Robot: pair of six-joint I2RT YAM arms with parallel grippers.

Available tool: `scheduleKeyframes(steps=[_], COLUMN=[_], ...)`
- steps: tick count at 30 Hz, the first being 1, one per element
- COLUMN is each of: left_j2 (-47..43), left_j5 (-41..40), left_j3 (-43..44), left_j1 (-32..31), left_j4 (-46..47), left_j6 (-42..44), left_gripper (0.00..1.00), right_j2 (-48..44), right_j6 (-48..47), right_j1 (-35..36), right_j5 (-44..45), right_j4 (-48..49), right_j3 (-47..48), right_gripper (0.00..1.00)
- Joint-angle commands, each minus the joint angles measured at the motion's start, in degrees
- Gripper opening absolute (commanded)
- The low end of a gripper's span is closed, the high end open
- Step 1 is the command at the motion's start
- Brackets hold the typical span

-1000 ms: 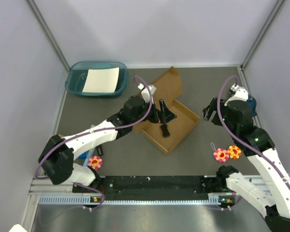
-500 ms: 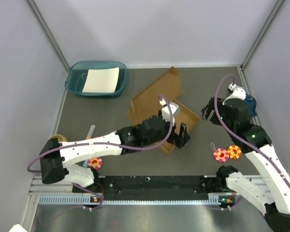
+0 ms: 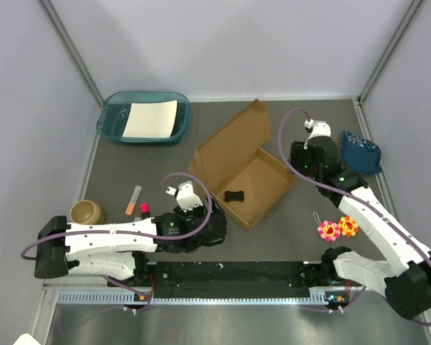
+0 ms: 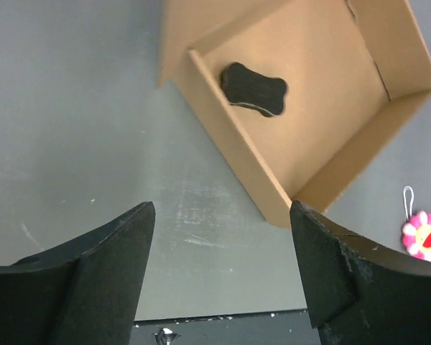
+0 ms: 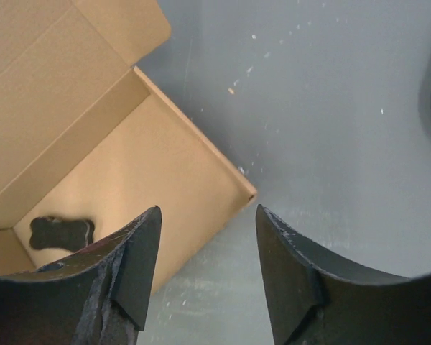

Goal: Fold the paper box

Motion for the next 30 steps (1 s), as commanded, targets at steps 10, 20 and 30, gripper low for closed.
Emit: scheduleKeyframes(steps=[10, 20, 30], left_j2=[-1.77, -3.97, 1.91], left_j5=[-1.3, -0.59, 11.69], left_j3=[-5.12, -13.83, -19.1], left_j1=[-0.22, 1.79, 13.47], left_j4=[-13.91, -2.14, 25.02], left_j6=[-27.33, -24.87, -7.65], left_gripper=[0.72, 0.63, 0.58], right_j2=[21.84, 29.76, 28.36], right_j6=[-20.63, -18.97, -2.98], right_j1=[0.36, -0.52, -0.61], right_j5=[3.66, 2.97, 2.44], right_j4=[20.17, 21.58, 18.5], right_j3=[1.62, 3.73, -2.06], right_gripper=[0.52, 0.52, 0.5])
